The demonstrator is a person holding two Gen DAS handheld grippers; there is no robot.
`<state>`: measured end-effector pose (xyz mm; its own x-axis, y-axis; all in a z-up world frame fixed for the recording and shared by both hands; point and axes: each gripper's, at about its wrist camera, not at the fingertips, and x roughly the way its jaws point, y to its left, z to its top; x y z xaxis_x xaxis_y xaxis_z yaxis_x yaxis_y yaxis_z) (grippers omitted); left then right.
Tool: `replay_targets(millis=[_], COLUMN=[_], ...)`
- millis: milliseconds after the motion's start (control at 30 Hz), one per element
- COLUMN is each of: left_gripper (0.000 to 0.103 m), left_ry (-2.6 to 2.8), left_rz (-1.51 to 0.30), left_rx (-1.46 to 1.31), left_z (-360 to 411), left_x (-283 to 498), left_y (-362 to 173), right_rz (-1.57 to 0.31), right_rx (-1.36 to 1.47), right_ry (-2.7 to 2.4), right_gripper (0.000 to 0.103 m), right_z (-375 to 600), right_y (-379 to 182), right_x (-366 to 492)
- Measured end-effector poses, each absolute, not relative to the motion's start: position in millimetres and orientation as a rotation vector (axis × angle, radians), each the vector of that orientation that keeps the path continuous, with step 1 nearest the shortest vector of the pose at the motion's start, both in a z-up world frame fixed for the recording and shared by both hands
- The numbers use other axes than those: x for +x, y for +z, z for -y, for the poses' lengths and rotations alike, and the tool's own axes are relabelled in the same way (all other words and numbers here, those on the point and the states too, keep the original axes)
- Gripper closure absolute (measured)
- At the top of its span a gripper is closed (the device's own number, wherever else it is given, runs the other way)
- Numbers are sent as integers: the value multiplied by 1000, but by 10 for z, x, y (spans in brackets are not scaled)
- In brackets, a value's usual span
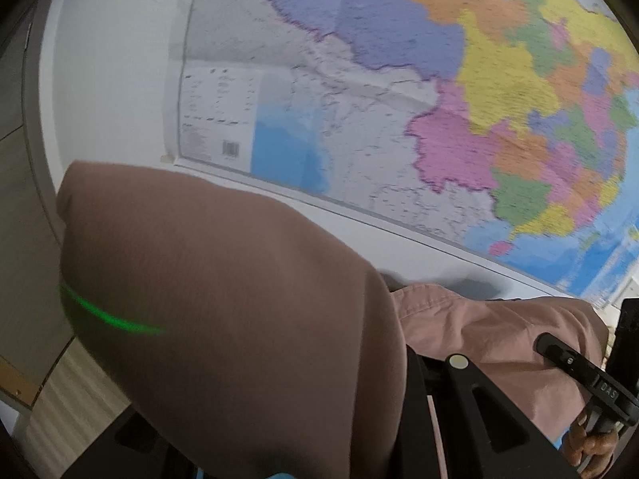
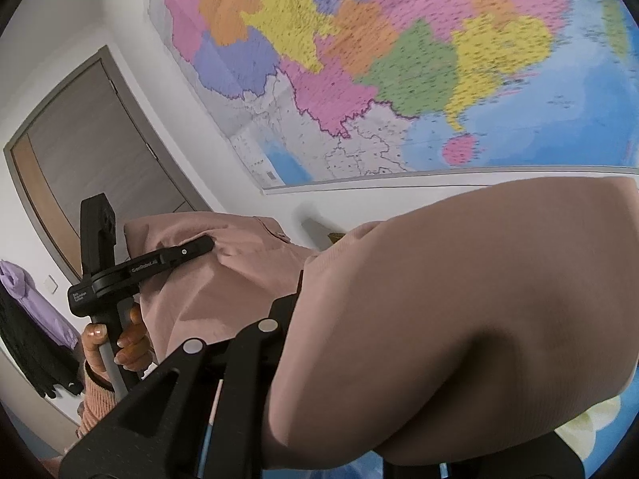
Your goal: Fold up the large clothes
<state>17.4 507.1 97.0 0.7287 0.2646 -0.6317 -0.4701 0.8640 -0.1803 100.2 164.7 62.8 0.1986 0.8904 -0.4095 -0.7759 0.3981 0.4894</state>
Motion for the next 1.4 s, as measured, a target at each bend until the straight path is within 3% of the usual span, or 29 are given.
replay_targets(millis=[300,500,633,767,933,1000,1133,1267,1400], left_gripper=[87,86,80,75,68,69,77,82,76], left_ry=[469,520,516,502,505,506,514,517,534], left_rz=[-566,-777,-816,-820,-848,-848,-857,-809,-849], left_rx=[-363,-456,-505,-542,-519,-519,-498,-480,-497], left_z=[-5605,-5963,-6046,-6124,-6080,-6063,-6014,-6059,-6110], left_x=[234,288,194,130,142,145,242,363,435], left_y=[752,-362,-687,-720,-798,-824,-763,-563,-695], right_rz=[-649,-920,-1013,-1024,-1039,-1074,-1078,-1052,-1059], right_rx=[96,45,138,167,291,357,282,192,146], right_ry=[1183,1217,1247,1279,1200,1160,1220,1269,1184], right_gripper=[90,87,71,45,32,37,91,94,94], right_z=[-2080,-2284,-2029,-1631,-968,-856,-951,-1002,-945], right_y=[485,-534,-759,-641,-646,-717,-760,-709,-774], right_x=[909,804,795,808,1048,1197,1088,779,773])
